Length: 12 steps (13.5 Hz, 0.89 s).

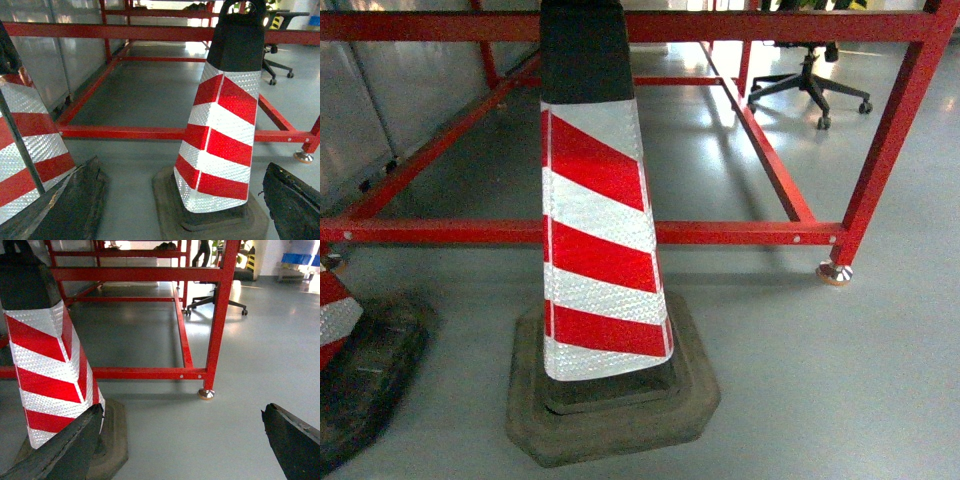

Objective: Pick blue part to blue bin on bottom shelf

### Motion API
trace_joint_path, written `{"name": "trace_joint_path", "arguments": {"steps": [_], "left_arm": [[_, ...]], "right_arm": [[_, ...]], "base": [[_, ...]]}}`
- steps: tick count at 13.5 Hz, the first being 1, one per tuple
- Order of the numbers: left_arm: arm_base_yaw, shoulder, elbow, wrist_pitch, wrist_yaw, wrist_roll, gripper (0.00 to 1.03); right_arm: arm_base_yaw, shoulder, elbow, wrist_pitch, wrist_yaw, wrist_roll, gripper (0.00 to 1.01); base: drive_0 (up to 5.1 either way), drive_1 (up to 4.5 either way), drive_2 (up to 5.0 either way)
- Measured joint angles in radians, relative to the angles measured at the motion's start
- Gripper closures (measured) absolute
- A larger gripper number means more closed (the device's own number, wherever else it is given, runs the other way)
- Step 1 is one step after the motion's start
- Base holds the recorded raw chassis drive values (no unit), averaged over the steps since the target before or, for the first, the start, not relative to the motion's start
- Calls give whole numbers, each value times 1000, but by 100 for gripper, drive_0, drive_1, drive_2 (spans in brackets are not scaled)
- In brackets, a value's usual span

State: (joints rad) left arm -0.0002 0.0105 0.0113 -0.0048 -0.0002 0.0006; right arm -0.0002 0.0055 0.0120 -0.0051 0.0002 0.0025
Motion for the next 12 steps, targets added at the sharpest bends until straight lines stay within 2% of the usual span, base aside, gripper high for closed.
{"name": "trace_joint_path", "arguments": {"steps": [12], "left_arm": [[0, 0, 0, 0, 0, 0, 5]], "right_arm": [[0, 0, 0, 0, 0, 0, 3]], "base": [[0, 0, 0]]}}
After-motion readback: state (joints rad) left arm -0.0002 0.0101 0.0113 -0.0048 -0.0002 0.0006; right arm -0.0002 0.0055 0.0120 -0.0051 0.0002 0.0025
